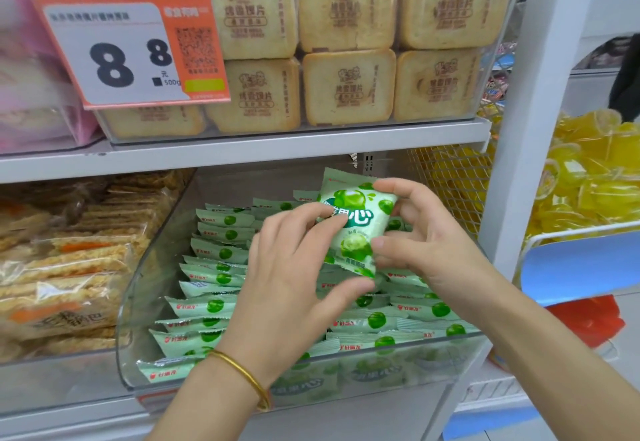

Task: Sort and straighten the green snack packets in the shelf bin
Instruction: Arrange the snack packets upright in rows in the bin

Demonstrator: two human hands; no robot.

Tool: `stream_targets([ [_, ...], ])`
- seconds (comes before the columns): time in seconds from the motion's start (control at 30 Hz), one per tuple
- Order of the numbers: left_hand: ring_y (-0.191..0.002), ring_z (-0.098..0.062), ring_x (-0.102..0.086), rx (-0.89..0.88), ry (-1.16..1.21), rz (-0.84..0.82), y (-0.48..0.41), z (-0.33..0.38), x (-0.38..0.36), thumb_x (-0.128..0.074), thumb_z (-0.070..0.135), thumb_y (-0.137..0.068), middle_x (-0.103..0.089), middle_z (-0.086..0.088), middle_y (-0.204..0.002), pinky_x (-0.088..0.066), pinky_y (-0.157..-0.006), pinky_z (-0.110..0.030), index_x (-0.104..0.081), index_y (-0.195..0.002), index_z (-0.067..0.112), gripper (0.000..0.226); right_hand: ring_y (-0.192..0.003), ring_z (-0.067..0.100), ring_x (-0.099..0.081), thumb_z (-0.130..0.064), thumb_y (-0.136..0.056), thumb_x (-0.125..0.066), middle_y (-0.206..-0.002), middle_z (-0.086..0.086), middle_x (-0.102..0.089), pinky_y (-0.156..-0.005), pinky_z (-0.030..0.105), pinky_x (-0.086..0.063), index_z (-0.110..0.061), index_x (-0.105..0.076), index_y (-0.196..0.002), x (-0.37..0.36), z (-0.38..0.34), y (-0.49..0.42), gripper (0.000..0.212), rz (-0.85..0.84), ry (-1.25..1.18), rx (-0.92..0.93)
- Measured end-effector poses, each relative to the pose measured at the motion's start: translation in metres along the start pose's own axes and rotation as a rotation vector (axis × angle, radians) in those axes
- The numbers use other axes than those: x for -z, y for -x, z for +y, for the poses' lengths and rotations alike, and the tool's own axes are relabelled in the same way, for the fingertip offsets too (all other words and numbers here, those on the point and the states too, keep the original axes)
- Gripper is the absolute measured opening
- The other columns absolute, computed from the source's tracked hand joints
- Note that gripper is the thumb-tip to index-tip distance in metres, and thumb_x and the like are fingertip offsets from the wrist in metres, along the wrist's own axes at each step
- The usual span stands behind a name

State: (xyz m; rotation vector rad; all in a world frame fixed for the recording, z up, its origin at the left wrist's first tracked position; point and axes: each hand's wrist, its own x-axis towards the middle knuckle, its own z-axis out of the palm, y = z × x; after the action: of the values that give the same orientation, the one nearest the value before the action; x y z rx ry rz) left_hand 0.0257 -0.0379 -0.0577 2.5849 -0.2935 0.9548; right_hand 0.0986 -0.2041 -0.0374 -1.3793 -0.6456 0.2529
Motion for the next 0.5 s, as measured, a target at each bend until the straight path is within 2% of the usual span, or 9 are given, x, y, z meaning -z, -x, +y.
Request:
stream_targets([
  [0.07, -0.118, -0.015, -0.039, -0.017, -0.069, -0.016, 0.000, -0.001, 0.000, -0.054, 0.059, -0.076, -0.047, 0.007, -0.129, -0.029, -0.100, -0.026, -0.050, -0.128, 0.019, 0.066, -0.083, 0.027, -0.070, 0.002, -0.079, -0.063, -0.115, 0.008, -0.058, -0.067, 0.031, -0.057, -0.020, -0.046, -0.128, 0.001, 0.000, 0.000, 0.056, -0.040, -0.061, -0.011],
  [0.17, -0.112, -0.015, -0.046, -0.004, -0.055, 0.020, -0.002, -0.004, 0.002, -0.052, 0.042, -0.079, -0.053, 0.005, -0.122, -0.035, -0.096, -0.028, -0.053, -0.123, 0.018, 0.050, -0.089, 0.027, -0.069, -0.008, -0.076, -0.059, -0.116, 0.015, -0.054, -0.069, 0.031, -0.057, -0.025, -0.044, -0.134, 0.001, -0.001, 0.002, 0.062, -0.089, -0.044, 0.012],
  [0.23, -0.107, -0.009, -0.050, 0.023, 0.033, 0.055, -0.003, -0.002, 0.005, -0.051, 0.034, -0.084, -0.057, 0.009, -0.115, -0.036, -0.093, -0.018, -0.057, -0.119, 0.019, 0.038, -0.087, 0.025, -0.068, -0.012, -0.080, -0.058, -0.110, 0.013, -0.054, -0.070, 0.033, -0.057, -0.032, -0.042, -0.136, 0.001, 0.001, 0.003, 0.062, -0.070, 0.074, 0.084],
  [0.3, -0.100, 0.002, -0.053, 0.142, 0.214, 0.113, -0.004, 0.003, 0.010, -0.057, 0.030, -0.088, -0.059, 0.018, -0.108, -0.037, -0.087, -0.006, -0.057, -0.117, 0.025, 0.029, -0.085, 0.018, -0.065, -0.016, -0.081, -0.060, -0.102, 0.008, -0.053, -0.073, 0.031, -0.056, -0.040, -0.046, -0.134, 0.001, 0.002, 0.003, 0.059, 0.013, 0.173, 0.171],
  [0.33, -0.097, 0.003, -0.056, 0.217, 0.337, 0.128, -0.004, 0.005, 0.011, -0.061, 0.027, -0.089, -0.060, 0.020, -0.106, -0.041, -0.083, -0.007, -0.055, -0.115, 0.029, 0.027, -0.087, 0.012, -0.061, -0.021, -0.080, -0.061, -0.100, 0.002, -0.051, -0.077, 0.029, -0.054, -0.044, -0.050, -0.130, 0.002, 0.002, 0.003, 0.056, 0.070, 0.237, 0.214],
  [0.4, -0.089, -0.003, -0.064, 0.346, 0.584, 0.118, -0.004, 0.007, 0.013, -0.062, 0.019, -0.088, -0.067, 0.012, -0.097, -0.050, -0.075, -0.017, -0.049, -0.117, 0.036, 0.035, -0.100, 0.003, -0.054, -0.031, -0.078, -0.065, -0.109, -0.011, -0.048, -0.090, 0.025, -0.047, -0.049, -0.059, -0.118, 0.005, 0.001, 0.002, 0.044, 0.131, 0.363, 0.259],
  [0.5, -0.080, -0.015, -0.067, 0.437, 0.776, 0.098, -0.004, 0.008, 0.013, -0.059, 0.017, -0.089, -0.072, -0.002, -0.088, -0.055, -0.072, -0.028, -0.039, -0.122, 0.045, 0.048, -0.123, -0.001, -0.046, -0.030, -0.076, -0.075, -0.127, -0.018, -0.049, -0.105, 0.033, -0.041, -0.041, -0.066, -0.112, 0.006, 0.000, 0.002, 0.039, 0.061, 0.299, 0.201],
])
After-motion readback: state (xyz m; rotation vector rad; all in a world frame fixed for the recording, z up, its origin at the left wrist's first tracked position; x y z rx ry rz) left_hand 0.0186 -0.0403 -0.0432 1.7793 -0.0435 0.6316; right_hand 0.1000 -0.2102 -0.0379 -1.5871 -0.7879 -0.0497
